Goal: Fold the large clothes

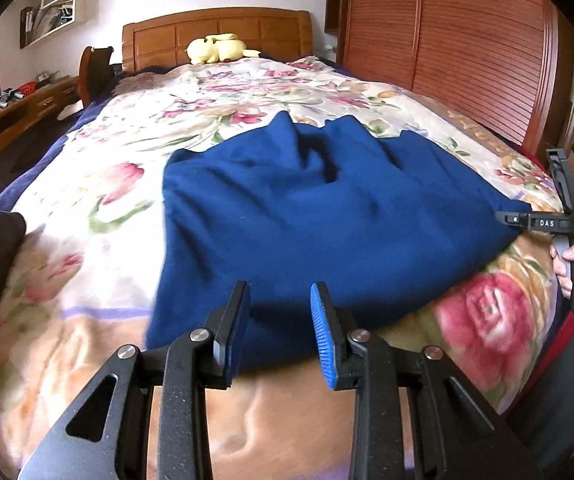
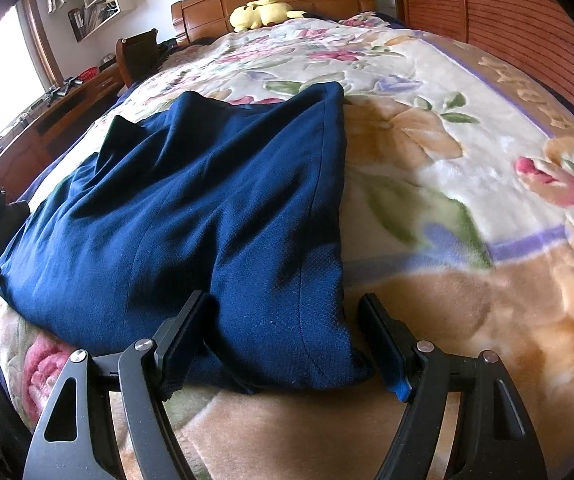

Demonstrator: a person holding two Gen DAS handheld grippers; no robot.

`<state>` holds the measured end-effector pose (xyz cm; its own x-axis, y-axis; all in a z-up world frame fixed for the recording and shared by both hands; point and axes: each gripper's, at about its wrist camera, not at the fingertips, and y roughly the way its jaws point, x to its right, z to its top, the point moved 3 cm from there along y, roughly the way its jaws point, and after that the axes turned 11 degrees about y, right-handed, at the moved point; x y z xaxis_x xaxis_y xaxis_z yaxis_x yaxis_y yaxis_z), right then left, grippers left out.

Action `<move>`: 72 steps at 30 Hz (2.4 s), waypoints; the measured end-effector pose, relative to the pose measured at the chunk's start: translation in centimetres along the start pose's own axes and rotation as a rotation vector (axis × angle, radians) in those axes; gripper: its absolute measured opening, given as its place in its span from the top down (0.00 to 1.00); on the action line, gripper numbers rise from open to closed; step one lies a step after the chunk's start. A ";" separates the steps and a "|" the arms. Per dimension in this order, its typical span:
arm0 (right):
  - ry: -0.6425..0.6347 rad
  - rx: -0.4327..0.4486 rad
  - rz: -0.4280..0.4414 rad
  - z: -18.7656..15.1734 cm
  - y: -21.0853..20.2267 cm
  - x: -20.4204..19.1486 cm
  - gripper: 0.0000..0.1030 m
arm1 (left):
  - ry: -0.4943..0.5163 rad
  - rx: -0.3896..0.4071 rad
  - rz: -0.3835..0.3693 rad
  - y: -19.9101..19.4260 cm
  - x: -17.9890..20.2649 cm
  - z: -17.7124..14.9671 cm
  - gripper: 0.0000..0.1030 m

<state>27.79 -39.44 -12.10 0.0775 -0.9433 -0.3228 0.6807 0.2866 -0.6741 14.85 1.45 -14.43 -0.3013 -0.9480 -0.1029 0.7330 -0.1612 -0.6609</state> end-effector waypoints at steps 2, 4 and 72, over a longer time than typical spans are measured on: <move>0.000 0.000 0.000 0.0 0.0 0.0 0.25 | -0.015 0.002 0.006 -0.5 -0.7 -0.6 0.69; -0.002 0.001 -0.001 0.0 0.0 0.0 0.25 | -0.038 -0.004 0.006 -0.8 -1.6 -1.2 0.67; -0.606 -0.004 0.367 1.5 -1.8 -36.3 0.40 | -0.204 -0.003 0.159 -6.9 -11.3 -8.4 0.21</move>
<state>24.85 -5.96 1.85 0.6941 -0.7123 -0.1038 0.5301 0.6033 -0.5958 8.06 15.55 -14.98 -0.0530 -0.9972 -0.0535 0.7594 -0.0054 -0.6506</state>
